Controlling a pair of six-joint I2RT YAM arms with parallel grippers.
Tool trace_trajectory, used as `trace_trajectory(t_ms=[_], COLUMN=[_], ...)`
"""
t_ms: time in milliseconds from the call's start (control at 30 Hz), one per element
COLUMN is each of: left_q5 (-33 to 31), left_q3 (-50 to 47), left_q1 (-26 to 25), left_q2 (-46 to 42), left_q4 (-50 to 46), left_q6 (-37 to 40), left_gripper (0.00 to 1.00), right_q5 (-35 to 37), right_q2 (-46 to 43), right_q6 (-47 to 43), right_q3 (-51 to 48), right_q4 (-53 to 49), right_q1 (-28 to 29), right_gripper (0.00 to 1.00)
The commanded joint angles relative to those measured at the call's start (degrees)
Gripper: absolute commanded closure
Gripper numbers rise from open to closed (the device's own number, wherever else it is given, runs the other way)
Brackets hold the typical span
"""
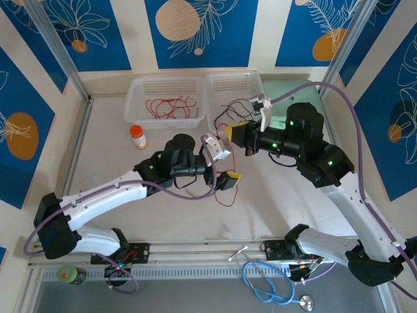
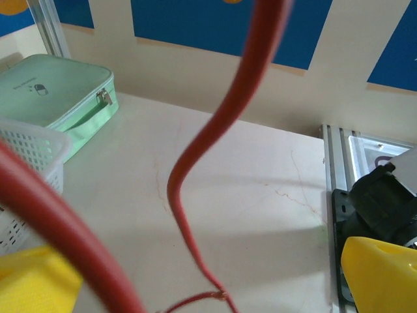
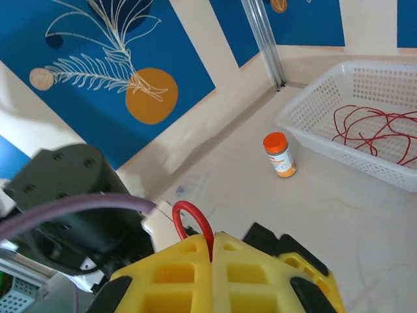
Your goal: Untangle the cables
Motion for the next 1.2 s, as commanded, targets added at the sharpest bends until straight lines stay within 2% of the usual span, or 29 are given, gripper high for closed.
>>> trace_trajectory(t_ms=[0, 467, 600, 900, 1033, 1167], left_q5=[-1.4, -6.0, -7.4, -11.3, -11.6, -9.8], left_q3=[-0.9, -3.8, -4.3, -8.1, -9.0, -9.3], left_q1=[-0.7, -0.7, -0.8, -0.8, -0.8, -0.8], left_q2=[1.4, 4.6, 4.3, -3.5, -6.2, -6.8], left_q4=[4.0, 16.6, 17.0, 13.9, 12.3, 11.7], left_q6=[-0.6, -4.0, -4.9, -4.4, -4.1, -3.5], left_gripper=[0.0, 0.01, 0.16, 0.38, 0.46, 0.58], right_q5=[-1.5, -4.4, -3.5, 3.1, 1.5, -1.4], right_q2=[-2.2, -6.5, -7.8, -10.5, -10.5, -10.4], right_q6=[6.1, 14.3, 15.2, 18.3, 21.0, 23.4], right_q3=[2.6, -0.5, -2.3, -5.4, -7.4, -9.5], right_q4=[1.5, 5.3, 5.9, 1.9, 2.0, 3.7], right_q1=[-1.1, -4.8, -5.7, -10.4, -13.3, -15.7], right_gripper=[1.0, 1.0, 1.0, 1.0, 1.0, 1.0])
